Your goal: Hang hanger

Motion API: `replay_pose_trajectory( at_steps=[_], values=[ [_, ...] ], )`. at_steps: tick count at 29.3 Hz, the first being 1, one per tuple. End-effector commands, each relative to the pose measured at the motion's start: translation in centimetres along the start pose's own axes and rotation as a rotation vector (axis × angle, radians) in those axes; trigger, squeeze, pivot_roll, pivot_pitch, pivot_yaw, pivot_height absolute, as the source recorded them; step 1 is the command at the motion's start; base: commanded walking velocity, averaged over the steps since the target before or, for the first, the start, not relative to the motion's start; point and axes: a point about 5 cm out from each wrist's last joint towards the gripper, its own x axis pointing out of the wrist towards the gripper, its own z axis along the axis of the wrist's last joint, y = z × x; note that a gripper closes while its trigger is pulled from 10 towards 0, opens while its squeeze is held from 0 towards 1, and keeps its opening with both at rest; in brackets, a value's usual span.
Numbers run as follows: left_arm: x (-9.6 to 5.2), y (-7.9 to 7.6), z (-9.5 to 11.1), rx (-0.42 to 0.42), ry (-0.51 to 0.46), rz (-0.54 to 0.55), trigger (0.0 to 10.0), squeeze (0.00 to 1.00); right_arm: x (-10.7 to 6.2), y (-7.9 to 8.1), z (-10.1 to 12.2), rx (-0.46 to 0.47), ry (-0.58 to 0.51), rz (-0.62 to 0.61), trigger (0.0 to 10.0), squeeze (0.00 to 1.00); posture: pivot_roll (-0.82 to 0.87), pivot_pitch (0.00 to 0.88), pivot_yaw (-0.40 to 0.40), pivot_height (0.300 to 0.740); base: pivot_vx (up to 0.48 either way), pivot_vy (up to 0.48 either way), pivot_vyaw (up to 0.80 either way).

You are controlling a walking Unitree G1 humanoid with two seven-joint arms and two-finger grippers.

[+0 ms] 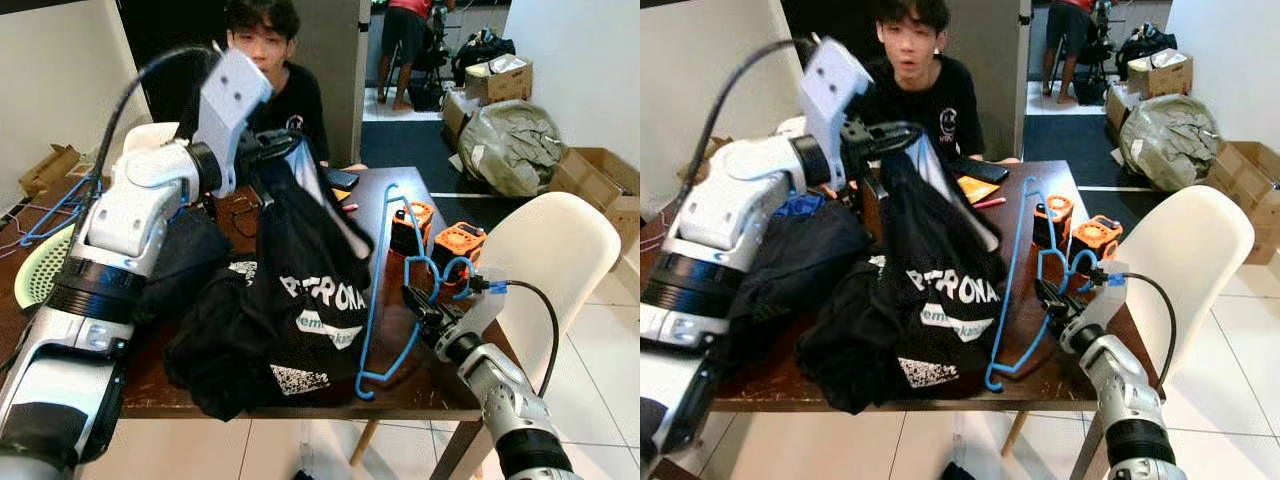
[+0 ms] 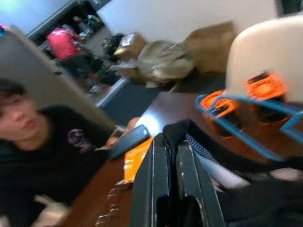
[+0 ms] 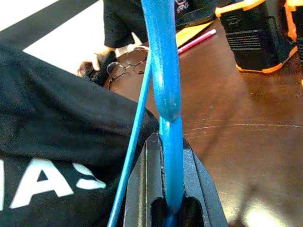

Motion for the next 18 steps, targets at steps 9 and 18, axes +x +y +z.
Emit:
replay_pose_trajectory(
  at_steps=[9,18],
  values=[
    [-1.8,-5.0,-1.7,-0.252,0.046,-0.206,10.0,0.00,-0.5,-0.5,-1.0,0.003,0.060,-0.017,10.0,0.00,0.00,0.000,0.031,0.740,0.000,0.000,0.00],
    [-1.9,-9.4,2.1,-0.454,-0.216,-0.442,10.0,0.00,-0.6,-0.5,-1.0,0.003,0.063,-0.017,10.0,0.00,-0.01,0.000,0.032,0.740,0.000,0.000,0.00]
  ],
)
